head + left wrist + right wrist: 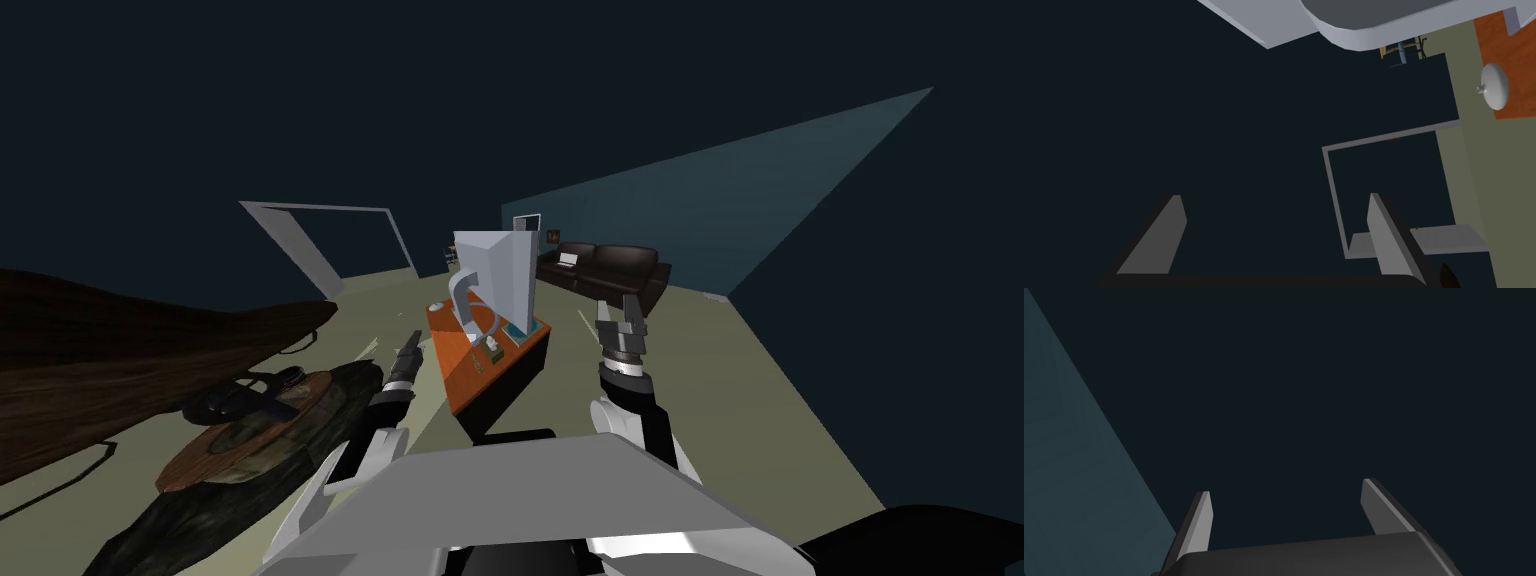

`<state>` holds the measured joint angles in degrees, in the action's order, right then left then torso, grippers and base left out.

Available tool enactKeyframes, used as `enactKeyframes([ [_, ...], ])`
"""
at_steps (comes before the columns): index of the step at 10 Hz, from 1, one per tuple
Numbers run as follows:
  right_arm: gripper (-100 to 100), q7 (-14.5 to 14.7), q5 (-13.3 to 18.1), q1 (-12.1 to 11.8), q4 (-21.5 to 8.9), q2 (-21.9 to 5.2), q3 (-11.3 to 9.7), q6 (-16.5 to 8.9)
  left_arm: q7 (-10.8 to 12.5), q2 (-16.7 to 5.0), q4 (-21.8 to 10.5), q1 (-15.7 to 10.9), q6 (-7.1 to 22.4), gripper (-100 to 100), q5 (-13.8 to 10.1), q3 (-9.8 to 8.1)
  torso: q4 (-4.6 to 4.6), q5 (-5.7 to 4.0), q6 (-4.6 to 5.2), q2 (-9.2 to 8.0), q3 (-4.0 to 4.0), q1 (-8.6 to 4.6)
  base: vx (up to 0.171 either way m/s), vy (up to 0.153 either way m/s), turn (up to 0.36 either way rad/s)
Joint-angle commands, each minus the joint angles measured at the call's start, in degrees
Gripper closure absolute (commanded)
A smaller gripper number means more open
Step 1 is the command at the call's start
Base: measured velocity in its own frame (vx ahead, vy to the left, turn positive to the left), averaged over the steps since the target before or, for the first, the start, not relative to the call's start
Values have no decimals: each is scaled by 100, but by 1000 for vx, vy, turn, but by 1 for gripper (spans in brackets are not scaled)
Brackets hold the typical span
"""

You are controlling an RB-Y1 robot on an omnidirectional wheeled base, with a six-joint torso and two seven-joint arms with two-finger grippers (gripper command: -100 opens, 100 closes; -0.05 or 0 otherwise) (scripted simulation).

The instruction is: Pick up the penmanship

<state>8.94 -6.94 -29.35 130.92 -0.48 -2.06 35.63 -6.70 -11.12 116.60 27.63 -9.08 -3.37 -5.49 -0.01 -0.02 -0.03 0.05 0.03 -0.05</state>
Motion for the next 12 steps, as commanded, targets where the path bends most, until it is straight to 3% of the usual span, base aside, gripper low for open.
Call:
enactKeyframes([
  [1, 0, 0, 0, 0, 0, 0, 0, 0, -28, -20, -127, -33, 286, -100, -68, -45, 0, 0, 0, 0, 0, 0, 16, -14, -143],
  [5, 0, 0, 0, 0, 0, 0, 0, 0, -47, -88, -459, -26, 858, -100, -186, -130, 0, 0, 0, 1, 1, 0, 19, -14, -137],
  [6, 0, 0, 0, 0, 0, 0, 0, 0, -47, -88, -459, -26, 873, -100, -186, -130, -1, 0, 1, 2, 1, -2, 10, -10, -91],
  [8, 0, 0, 0, 1, 0, 0, 0, 0, -64, -152, -803, -14, 1267, -100, -278, -207, 0, 0, 3, 0, 0, 0, 20, -18, -249],
  [12, 0, 0, 0, -1, 0, 0, 0, 0, -77, -208, -1153, 2, 1742, -100, -339, -275, -1, -1, -2, 2, 2, -3, 26, -20, -134],
])
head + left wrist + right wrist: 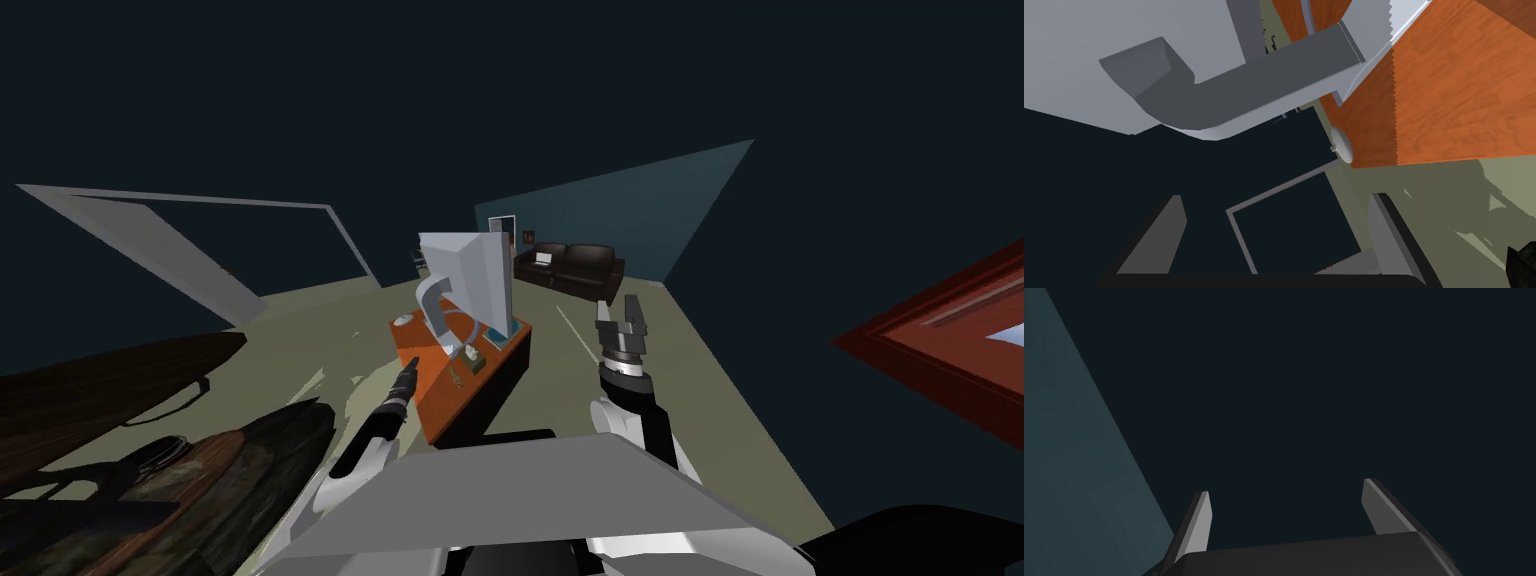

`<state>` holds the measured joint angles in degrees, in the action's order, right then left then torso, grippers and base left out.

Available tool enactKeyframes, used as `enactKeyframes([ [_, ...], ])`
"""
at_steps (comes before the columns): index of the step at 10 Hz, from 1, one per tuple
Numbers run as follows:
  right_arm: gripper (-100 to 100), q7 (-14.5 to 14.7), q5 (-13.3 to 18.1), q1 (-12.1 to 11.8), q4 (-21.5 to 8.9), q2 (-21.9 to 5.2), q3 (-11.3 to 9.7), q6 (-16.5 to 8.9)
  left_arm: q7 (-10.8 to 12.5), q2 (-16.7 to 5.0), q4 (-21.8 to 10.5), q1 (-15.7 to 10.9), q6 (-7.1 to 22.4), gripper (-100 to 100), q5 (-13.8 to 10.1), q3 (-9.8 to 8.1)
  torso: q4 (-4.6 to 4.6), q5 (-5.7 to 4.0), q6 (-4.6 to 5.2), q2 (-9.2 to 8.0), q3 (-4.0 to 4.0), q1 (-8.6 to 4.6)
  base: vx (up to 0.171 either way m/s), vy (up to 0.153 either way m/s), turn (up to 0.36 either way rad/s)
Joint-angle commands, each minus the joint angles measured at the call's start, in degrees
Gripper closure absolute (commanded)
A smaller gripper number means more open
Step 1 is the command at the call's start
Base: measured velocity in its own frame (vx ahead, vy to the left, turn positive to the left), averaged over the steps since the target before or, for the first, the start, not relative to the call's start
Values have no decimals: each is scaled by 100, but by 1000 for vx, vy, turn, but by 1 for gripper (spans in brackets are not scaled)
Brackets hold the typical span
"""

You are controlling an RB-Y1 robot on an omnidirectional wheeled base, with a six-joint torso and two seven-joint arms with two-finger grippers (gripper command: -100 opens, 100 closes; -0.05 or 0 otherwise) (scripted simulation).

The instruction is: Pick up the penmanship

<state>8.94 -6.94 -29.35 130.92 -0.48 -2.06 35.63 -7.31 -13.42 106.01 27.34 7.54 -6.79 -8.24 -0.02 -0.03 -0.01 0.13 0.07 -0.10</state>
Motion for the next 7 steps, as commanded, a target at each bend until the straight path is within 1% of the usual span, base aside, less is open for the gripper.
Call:
enactKeyframes([
  [1, 0, 0, 0, 0, 0, 0, 0, 0, -22, -3, -267, 41, 286, -100, -16, -30, 0, 0, 0, 0, 0, 0, 52, -33, -252],
  [2, 0, 0, 0, 0, 0, 0, 0, 0, -22, -3, -267, 41, 373, -100, -16, -30, -2, 0, -2, 3, 2, -2, 24, -13, -110],
  [3, 0, 0, 0, -1, 0, 0, 1, 0, -27, -25, -439, 51, 527, -100, -27, -56, 0, 0, -3, -3, -1, 3, 24, 0, -248],
  [4, 0, 0, 0, 0, 0, 0, 0, 0, -27, -25, -439, 51, 583, -100, -27, -56, 1, 1, 0, -5, -3, 8, 11, -4, -59],
  [5, 0, 0, 0, -1, 0, 0, 1, 0, -31, -45, -608, 63, 783, -100, -31, -80, 1, 1, -5, -9, -5, 7, 49, -22, -196],
  [6, 0, 0, 0, 0, 0, 0, 0, 0, -35, -65, -774, 75, 971, -100, -28, -101, 0, 1, -1, 0, 0, 1, 93, -32, -390],
  [7, 0, 0, 0, 0, 0, 0, 0, 0, -37, -85, -937, 87, 1150, -100, -18, -119, -3, 0, 1, 15, 9, -1, 73, -28, -218],
])
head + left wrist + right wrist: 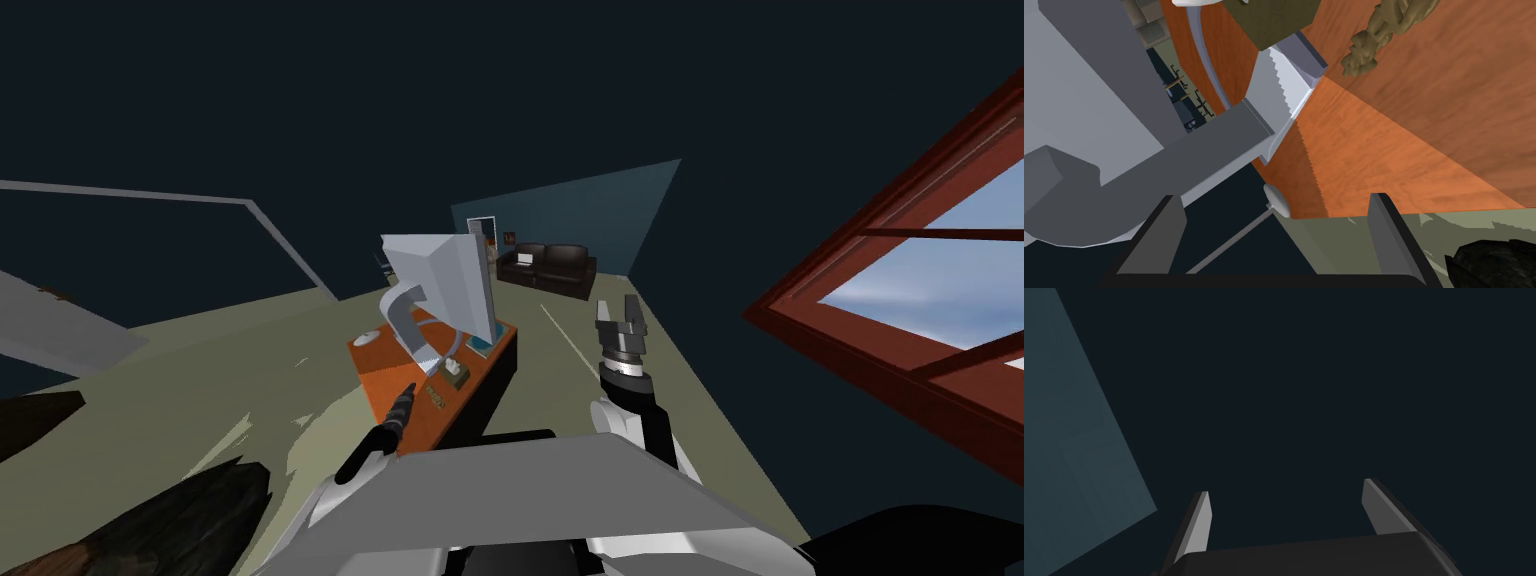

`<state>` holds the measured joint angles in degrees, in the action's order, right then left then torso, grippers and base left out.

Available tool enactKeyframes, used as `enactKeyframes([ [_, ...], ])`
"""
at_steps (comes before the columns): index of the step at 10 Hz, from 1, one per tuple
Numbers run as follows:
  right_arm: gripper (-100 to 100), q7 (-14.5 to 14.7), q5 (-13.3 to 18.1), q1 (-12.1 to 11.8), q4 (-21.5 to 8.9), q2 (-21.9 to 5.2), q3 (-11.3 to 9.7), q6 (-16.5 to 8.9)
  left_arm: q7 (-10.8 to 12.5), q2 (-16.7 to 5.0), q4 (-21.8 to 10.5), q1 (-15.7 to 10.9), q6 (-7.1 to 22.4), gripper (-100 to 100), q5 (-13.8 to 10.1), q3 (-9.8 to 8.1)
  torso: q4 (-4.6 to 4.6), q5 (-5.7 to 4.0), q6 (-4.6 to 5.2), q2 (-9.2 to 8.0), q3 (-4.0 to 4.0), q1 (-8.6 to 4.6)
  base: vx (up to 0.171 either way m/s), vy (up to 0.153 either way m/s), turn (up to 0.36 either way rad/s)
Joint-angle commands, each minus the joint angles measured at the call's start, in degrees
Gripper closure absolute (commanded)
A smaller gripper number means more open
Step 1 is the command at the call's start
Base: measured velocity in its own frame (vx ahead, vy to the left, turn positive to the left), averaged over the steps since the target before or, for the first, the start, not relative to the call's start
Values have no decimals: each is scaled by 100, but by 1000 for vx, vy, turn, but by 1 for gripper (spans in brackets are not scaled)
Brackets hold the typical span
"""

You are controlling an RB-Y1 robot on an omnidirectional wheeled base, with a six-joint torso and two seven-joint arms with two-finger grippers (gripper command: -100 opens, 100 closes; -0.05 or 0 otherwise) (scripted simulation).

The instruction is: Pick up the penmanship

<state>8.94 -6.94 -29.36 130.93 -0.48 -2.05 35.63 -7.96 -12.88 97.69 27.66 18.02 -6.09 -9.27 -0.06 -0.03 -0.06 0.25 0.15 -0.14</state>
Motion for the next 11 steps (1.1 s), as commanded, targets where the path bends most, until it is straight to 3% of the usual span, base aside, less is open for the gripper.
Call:
enactKeyframes([
  [1, 0, 0, 0, 0, 0, 0, 0, 0, 26, -159, -264, 68, 268, -100, -73, -31, 0, 0, 0, 0, 0, 0, 99, -32, -285],
  [4, 0, 0, 0, 1, 0, 0, 0, 0, 25, -180, -420, 80, 424, -100, -52, -43, 3, 0, 2, -9, -6, 8, 29, -6, -95],
  [11, 0, 0, 0, 0, 0, 0, 0, 0, 30, -324, -1245, 146, 1130, -100, 140, -74, 0, 0, 0, 2, 1, 9, 71, -10, -194],
])
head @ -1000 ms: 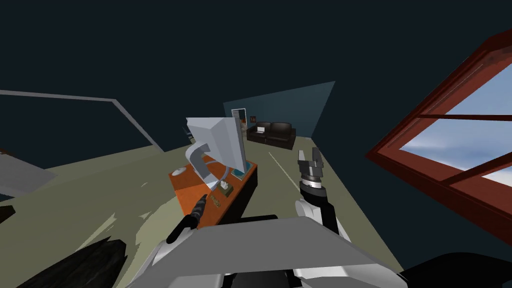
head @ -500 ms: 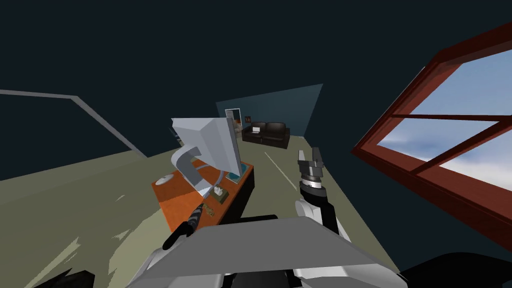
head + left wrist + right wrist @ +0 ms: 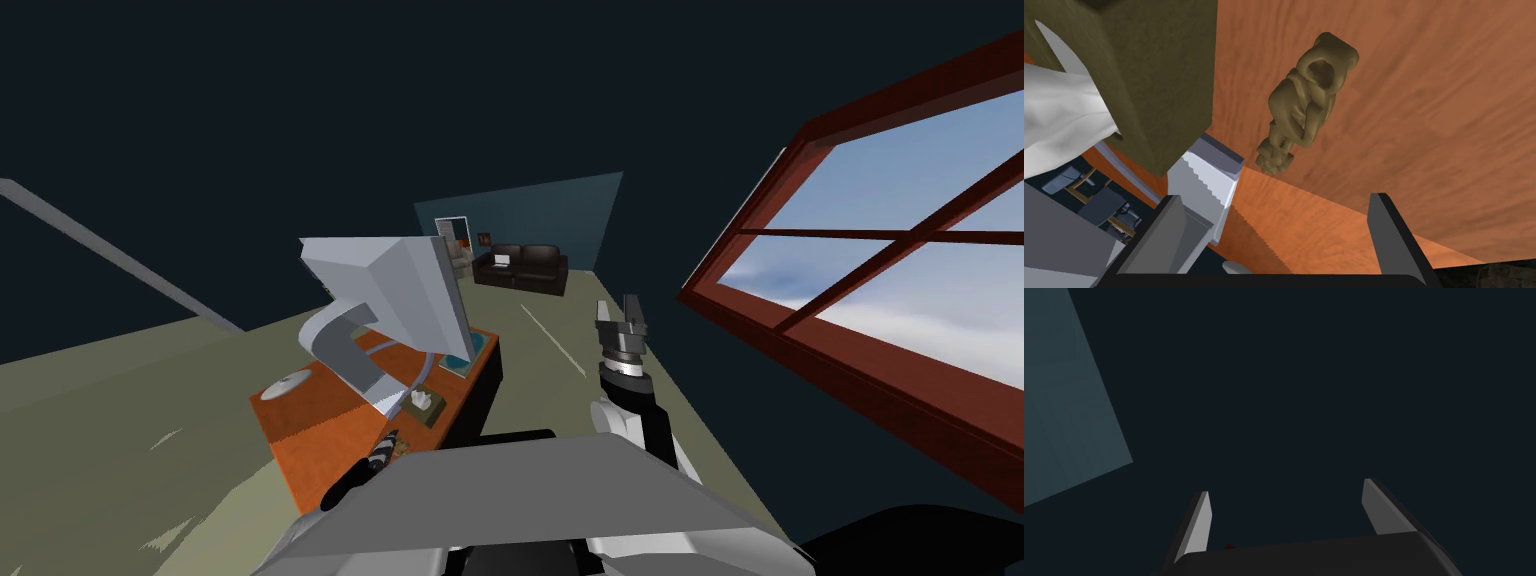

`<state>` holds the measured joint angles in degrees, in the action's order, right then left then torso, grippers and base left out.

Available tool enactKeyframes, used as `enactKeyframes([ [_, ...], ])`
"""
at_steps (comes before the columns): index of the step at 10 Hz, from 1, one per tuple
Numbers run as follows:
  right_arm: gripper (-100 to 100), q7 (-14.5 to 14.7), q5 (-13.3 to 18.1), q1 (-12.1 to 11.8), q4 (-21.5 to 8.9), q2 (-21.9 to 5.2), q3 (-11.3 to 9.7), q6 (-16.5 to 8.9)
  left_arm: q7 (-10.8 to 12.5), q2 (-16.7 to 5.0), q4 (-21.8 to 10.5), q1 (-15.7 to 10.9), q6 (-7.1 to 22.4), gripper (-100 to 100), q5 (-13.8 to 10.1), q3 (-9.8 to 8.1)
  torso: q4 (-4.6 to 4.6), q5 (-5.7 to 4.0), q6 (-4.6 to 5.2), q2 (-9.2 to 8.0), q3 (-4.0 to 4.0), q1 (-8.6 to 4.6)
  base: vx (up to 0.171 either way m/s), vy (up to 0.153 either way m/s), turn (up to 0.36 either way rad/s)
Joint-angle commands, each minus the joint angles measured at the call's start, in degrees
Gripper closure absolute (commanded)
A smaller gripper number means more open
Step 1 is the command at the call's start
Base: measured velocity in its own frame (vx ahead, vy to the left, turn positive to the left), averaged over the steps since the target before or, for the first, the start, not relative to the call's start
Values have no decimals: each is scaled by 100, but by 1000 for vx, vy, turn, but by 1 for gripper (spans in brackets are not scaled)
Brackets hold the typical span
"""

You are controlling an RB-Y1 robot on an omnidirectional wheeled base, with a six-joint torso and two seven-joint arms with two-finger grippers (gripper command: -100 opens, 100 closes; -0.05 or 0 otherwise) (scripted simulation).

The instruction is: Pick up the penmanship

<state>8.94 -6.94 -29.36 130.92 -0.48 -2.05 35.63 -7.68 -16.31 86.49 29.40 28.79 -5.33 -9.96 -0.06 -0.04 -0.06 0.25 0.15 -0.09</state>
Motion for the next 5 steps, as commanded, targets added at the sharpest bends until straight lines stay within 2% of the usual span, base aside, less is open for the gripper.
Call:
enactKeyframes([
  [1, 0, 0, 0, 0, 0, 0, 0, 0, 3, -6, -232, -18, 135, -100, 99, -6, 0, 0, 0, 0, 0, 0, 81, -1, -146],
  [5, 0, 0, 0, 0, 0, 0, 0, 0, 8, -68, -606, 24, 430, -100, 241, -7, 1, 1, 1, -2, -1, 5, 68, 9, -163],
])
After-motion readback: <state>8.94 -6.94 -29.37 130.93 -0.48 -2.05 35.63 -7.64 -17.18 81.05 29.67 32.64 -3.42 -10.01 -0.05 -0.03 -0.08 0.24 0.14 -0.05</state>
